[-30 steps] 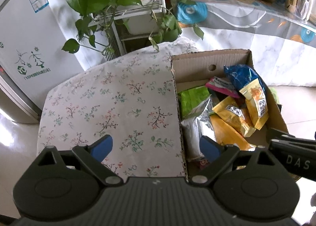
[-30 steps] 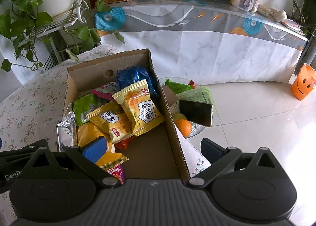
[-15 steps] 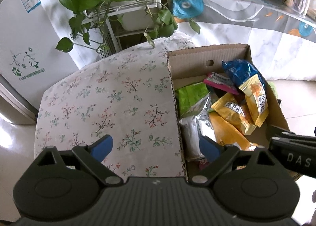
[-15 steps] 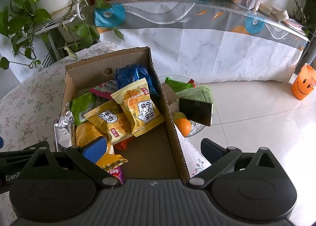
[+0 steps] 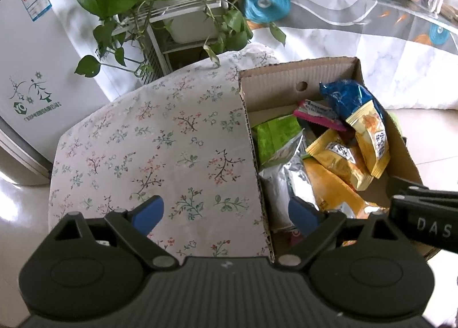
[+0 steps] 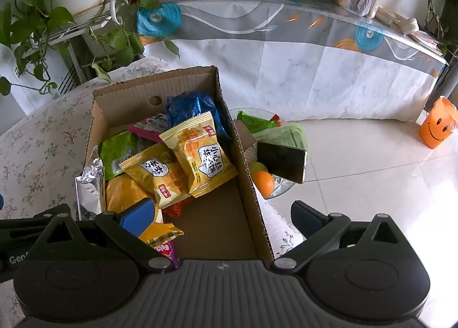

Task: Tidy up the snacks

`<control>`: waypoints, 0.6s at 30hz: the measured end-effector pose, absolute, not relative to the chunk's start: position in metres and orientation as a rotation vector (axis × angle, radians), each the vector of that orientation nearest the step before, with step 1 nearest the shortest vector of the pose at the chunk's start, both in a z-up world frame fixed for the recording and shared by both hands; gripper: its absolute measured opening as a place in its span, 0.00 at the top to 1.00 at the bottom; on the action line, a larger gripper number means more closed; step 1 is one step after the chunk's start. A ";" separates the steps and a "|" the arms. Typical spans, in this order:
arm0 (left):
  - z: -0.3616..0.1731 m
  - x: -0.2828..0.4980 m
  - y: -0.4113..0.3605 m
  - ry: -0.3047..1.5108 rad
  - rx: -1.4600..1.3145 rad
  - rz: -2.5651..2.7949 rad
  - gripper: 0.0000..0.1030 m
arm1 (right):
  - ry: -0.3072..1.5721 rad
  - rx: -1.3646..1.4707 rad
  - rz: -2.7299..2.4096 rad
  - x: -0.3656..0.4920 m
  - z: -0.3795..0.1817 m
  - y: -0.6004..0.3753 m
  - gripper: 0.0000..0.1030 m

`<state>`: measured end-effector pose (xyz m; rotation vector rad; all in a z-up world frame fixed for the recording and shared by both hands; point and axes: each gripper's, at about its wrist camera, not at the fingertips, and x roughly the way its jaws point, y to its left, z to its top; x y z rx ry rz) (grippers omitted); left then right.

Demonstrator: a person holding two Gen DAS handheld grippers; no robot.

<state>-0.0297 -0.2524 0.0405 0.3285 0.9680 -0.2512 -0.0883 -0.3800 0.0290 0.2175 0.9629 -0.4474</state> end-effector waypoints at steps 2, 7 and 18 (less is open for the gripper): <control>0.040 -0.030 -0.252 0.966 0.331 -0.252 0.09 | 0.963 0.216 -0.448 -0.088 0.029 -0.380 0.00; 0.040 -0.029 -0.253 0.964 0.345 -0.255 0.09 | 0.966 0.209 -0.453 -0.086 0.029 -0.380 0.00; 0.036 -0.027 -0.253 0.963 0.358 -0.265 0.10 | 0.980 0.193 -0.462 -0.081 0.026 -0.379 0.00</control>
